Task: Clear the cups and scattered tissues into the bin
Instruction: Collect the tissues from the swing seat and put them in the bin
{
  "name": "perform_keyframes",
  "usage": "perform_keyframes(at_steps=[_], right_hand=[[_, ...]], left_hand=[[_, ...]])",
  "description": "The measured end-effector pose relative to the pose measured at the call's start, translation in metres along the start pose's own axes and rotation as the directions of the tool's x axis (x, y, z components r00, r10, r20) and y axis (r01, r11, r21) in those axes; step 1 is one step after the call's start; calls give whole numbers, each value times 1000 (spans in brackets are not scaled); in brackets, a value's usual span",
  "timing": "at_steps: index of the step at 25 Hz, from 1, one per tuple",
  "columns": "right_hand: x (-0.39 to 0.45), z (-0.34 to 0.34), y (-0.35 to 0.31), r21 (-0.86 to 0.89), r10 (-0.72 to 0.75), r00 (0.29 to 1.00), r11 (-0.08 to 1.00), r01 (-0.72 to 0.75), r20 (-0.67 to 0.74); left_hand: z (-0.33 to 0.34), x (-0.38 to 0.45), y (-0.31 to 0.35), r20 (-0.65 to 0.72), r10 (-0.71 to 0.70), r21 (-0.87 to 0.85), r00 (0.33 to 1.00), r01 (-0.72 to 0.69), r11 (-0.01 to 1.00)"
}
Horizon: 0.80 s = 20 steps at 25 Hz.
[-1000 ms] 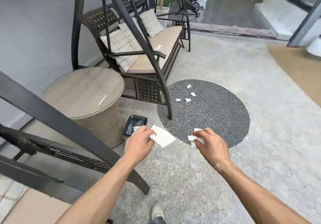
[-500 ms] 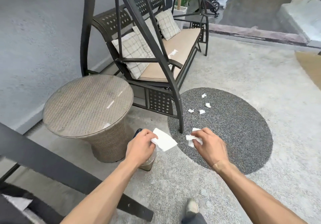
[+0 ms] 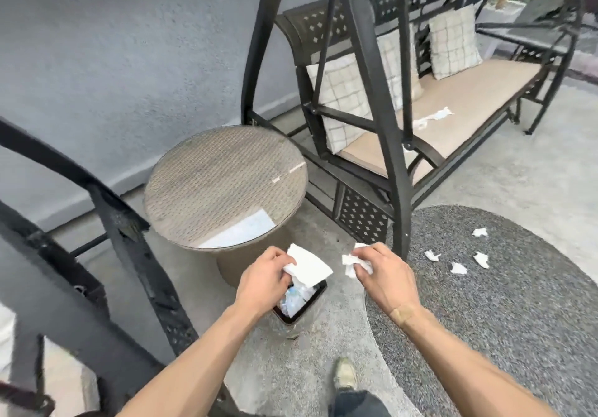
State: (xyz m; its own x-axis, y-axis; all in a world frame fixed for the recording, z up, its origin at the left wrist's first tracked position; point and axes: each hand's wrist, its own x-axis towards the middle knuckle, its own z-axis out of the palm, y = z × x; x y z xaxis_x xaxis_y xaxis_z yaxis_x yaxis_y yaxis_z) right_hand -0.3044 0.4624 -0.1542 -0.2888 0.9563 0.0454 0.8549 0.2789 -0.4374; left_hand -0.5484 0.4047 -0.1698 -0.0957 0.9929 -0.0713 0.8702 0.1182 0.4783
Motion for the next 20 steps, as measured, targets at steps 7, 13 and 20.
perform_keyframes(at_steps=[7,13,20], right_hand=[[73,41,-9,37,-169,964,986,165,203],[117,144,5,43,-169,929,986,164,330],[145,333,68,-5,-68,907,997,77,416]], left_hand=[[21,23,-24,-4,-231,30,973,231,973],[91,51,-86,68,-358,86,931,352,932],[252,100,-185,209,-503,143,838,483,864]])
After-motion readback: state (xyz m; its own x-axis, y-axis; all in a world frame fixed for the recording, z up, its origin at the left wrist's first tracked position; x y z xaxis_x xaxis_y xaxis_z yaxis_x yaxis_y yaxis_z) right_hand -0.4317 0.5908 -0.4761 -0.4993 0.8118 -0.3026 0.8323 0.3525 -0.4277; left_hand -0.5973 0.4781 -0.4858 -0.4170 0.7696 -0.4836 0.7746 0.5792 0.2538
